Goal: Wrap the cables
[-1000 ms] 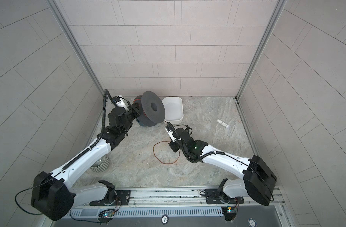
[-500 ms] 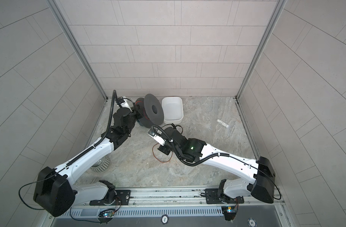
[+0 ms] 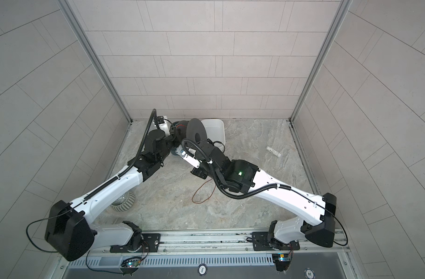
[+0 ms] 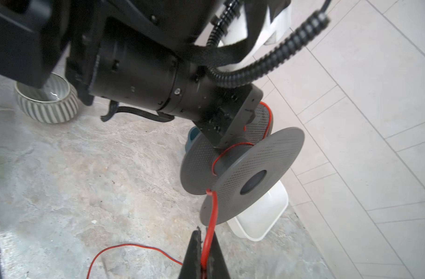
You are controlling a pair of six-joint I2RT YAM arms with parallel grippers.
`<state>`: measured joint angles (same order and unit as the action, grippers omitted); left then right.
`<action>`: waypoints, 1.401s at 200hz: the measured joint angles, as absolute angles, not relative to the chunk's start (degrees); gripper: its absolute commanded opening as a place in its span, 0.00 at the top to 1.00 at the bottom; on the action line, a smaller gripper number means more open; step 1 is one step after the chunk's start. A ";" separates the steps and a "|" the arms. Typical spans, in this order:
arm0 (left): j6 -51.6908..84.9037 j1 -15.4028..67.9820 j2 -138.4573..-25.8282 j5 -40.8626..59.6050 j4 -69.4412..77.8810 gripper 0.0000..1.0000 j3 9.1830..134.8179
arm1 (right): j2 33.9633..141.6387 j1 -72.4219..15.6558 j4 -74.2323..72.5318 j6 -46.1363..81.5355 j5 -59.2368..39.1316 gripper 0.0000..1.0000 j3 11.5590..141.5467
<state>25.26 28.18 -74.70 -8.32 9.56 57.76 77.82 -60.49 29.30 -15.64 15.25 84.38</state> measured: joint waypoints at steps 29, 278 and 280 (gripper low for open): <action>21.58 28.53 -74.85 -2.79 9.52 1.00 57.93 | 80.23 -60.49 29.80 -17.74 21.82 1.00 88.49; 12.58 29.02 -71.00 17.80 13.78 1.00 57.82 | 88.62 -29.43 24.10 -1.45 9.32 0.95 87.96; 12.58 29.02 -71.00 17.82 13.74 1.00 57.82 | 88.62 -29.39 23.99 -1.39 9.17 0.95 87.81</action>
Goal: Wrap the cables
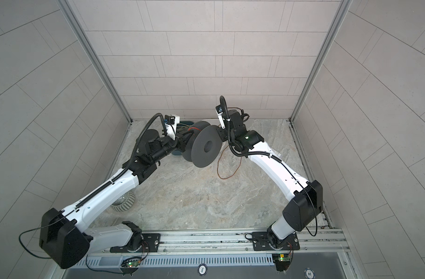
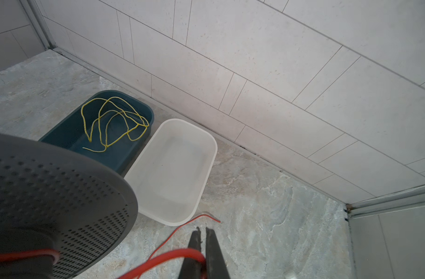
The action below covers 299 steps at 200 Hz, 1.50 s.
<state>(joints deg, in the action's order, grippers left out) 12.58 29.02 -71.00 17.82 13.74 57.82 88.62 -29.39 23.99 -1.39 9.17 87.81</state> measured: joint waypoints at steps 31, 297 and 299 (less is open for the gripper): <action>13.08 29.02 -70.57 18.13 12.64 1.00 57.69 | 88.18 -27.35 21.26 0.78 4.32 0.90 83.22; 33.04 25.82 -68.66 17.61 11.99 1.00 58.04 | 59.59 -22.61 -19.59 11.90 -3.90 0.25 26.76; 33.12 25.82 -68.66 17.58 12.01 1.00 58.04 | 59.51 -22.61 -19.88 12.12 -3.90 0.26 26.46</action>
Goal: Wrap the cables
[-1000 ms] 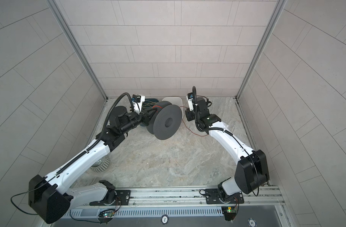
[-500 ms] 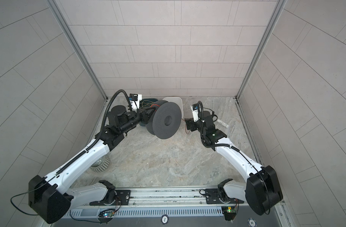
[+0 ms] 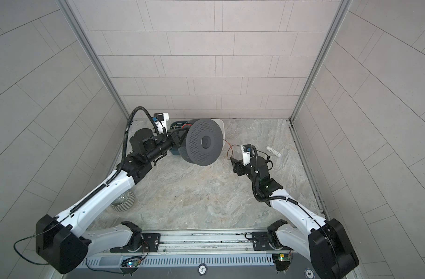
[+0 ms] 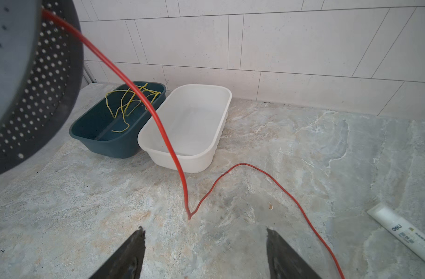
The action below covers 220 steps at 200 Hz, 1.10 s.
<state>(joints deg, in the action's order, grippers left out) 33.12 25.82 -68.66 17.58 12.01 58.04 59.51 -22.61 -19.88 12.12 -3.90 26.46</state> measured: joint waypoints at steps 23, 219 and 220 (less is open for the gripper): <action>35.18 25.50 -68.60 17.30 12.80 1.00 57.74 | 60.20 -22.61 -22.55 12.99 -4.27 0.27 24.84; 45.63 25.12 -66.87 18.59 17.56 1.00 55.99 | 92.79 -24.03 -54.54 13.85 -6.52 0.57 30.22; 45.65 25.12 -66.87 18.61 17.58 1.00 55.99 | 92.99 -23.99 -54.72 13.85 -6.55 0.57 30.30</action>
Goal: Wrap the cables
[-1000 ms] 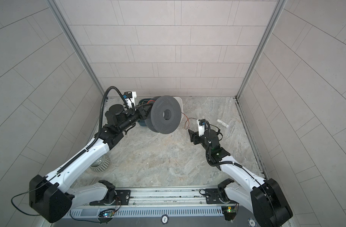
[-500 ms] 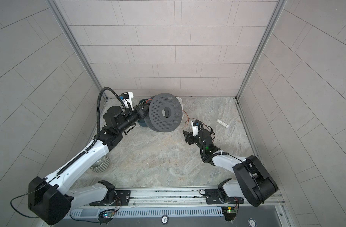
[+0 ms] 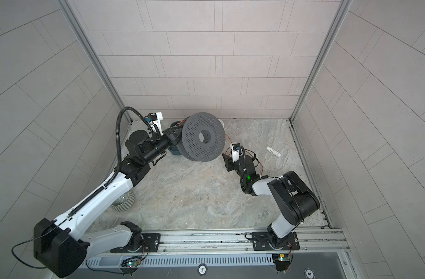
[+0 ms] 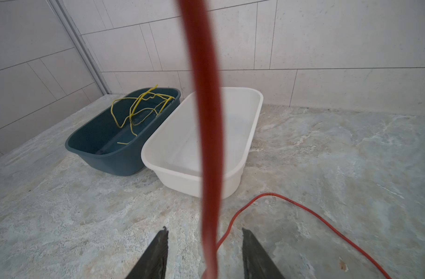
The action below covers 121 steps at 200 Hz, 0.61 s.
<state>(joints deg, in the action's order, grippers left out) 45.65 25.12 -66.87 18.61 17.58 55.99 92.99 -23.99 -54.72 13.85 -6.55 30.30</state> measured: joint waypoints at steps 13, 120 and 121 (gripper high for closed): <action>46.19 25.12 -66.87 18.96 17.85 1.00 55.99 | 94.48 -23.83 -55.92 13.89 -6.39 0.65 30.89; 49.58 25.12 -66.85 17.80 19.73 1.00 55.99 | 90.72 -23.46 -56.62 15.44 -6.00 1.00 27.92; 49.58 25.12 -66.85 17.76 19.77 1.00 55.99 | 90.63 -23.46 -56.51 15.49 -6.00 1.00 27.94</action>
<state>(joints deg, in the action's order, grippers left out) 49.58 25.12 -66.85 17.76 19.77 55.99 90.63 -23.46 -56.51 15.49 -6.00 27.94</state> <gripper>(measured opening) 0.073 0.048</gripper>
